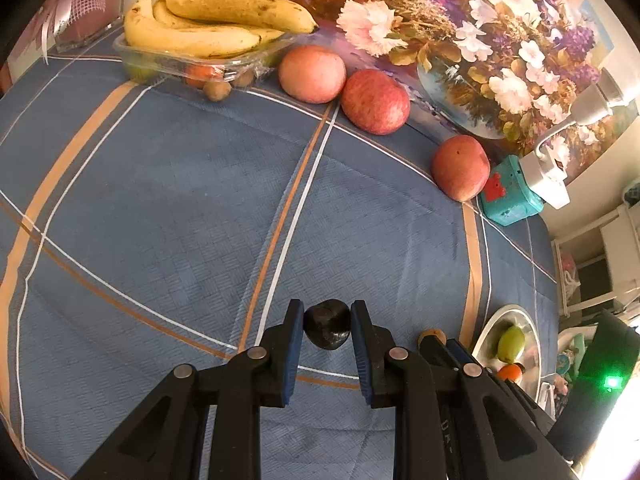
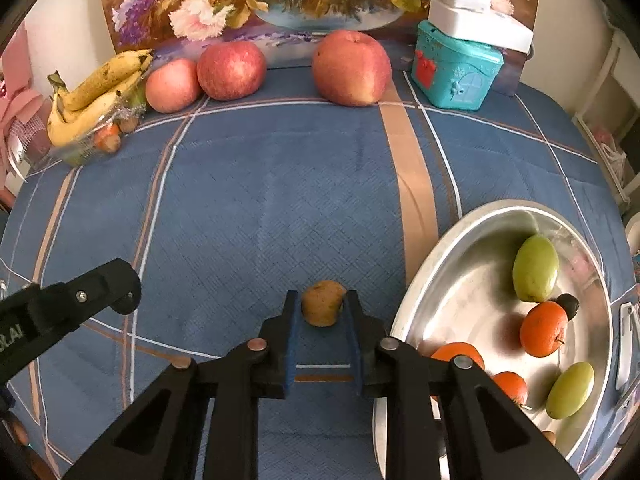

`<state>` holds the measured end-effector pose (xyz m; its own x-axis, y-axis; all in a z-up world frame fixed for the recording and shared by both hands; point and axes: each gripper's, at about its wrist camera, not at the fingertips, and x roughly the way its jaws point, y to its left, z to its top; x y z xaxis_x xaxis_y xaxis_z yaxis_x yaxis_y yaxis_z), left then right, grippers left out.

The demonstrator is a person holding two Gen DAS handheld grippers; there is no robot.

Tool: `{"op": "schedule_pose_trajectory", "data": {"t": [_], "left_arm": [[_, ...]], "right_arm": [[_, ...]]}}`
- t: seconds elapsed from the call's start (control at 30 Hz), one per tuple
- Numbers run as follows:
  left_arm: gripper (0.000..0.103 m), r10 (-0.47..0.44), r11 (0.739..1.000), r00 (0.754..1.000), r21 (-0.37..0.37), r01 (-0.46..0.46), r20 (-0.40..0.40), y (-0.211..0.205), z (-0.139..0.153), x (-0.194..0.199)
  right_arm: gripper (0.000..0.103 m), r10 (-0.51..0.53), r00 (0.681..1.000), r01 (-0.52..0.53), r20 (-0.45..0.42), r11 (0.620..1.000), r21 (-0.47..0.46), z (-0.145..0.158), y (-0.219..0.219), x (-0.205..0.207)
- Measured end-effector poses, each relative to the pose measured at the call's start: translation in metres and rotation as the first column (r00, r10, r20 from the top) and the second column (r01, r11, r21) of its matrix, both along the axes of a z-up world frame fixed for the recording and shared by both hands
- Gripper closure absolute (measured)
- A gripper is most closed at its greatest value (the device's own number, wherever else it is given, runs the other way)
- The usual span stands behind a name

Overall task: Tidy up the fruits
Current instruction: 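Carry the kiwi into the bowl and open the right tool while the left tool releases the plum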

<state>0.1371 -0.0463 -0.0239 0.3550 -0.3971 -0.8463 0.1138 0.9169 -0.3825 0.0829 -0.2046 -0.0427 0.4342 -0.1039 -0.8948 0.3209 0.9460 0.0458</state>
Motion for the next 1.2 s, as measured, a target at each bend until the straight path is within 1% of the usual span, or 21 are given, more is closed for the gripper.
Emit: {"op": "schedule_pose_trajectory", "data": {"t": [0.33,0.43,0.53,0.6,0.63,0.67,0.7,0.8,0.93,1.0,1.03,1.1,1.2], "left_arm": [[0.077,-0.007,1.0,0.999,-0.004,0.007,0.04,-0.004,0.016,-0.006],[0.076,-0.014,1.0,0.999,-0.01,0.015,0.035,-0.006,0.014,-0.005],[0.075,-0.03,0.999,0.999,-0.013,0.031,0.031,-0.01,0.006,-0.001],[0.069,-0.037,0.999,0.999,-0.001,0.037,0.022,-0.012,-0.001,0.002],[0.055,-0.038,0.999,0.999,0.016,0.038,0.023,-0.013,-0.005,0.004],[0.045,-0.04,0.999,0.999,0.025,0.04,0.027,-0.014,-0.007,0.005],[0.044,-0.042,0.999,0.999,0.026,0.041,0.03,-0.015,-0.009,0.006],[0.044,-0.058,0.997,0.998,0.049,0.057,0.021,-0.021,-0.018,0.009],[0.046,-0.095,0.991,0.995,0.094,0.096,-0.017,-0.034,-0.035,0.008],[0.058,-0.092,0.987,0.996,0.133,0.092,-0.01,-0.037,-0.036,0.005],[0.072,-0.098,0.985,0.995,0.138,0.098,-0.009,-0.038,-0.034,0.005],[0.076,-0.1,0.989,0.995,0.112,0.101,-0.014,-0.039,-0.031,0.003],[0.077,-0.102,0.989,0.995,0.108,0.101,0.006,-0.042,-0.02,0.0]], "right_arm": [[0.081,0.039,0.998,-0.04,0.041,0.999,0.019,0.016,0.005,-0.005],[0.081,0.034,0.997,-0.037,0.067,0.998,0.046,0.024,0.001,-0.009],[0.081,0.022,0.997,-0.026,0.076,0.998,0.054,0.028,-0.004,-0.014],[0.081,0.019,0.997,-0.024,0.08,0.998,0.061,0.029,-0.008,-0.015],[0.081,0.016,0.997,-0.021,0.081,0.998,0.064,0.029,-0.008,-0.015],[0.081,0.014,0.997,-0.02,0.082,0.997,0.072,0.028,-0.01,-0.016],[0.081,0.014,0.997,-0.02,0.081,0.997,0.078,0.027,-0.011,-0.016],[0.081,0.013,0.997,-0.021,0.079,0.995,0.098,0.024,-0.013,-0.017],[0.081,0.0,0.997,-0.009,0.074,0.993,0.115,0.02,-0.018,-0.017],[0.081,-0.009,0.997,0.0,0.072,0.993,0.122,0.019,-0.022,-0.018],[0.081,-0.012,0.997,0.003,0.071,0.992,0.123,0.019,-0.024,-0.019],[0.081,-0.017,0.997,0.008,0.074,0.992,0.127,0.02,-0.026,-0.02],[0.081,-0.023,0.996,0.012,0.086,0.991,0.132,0.025,-0.028,-0.023]]}}
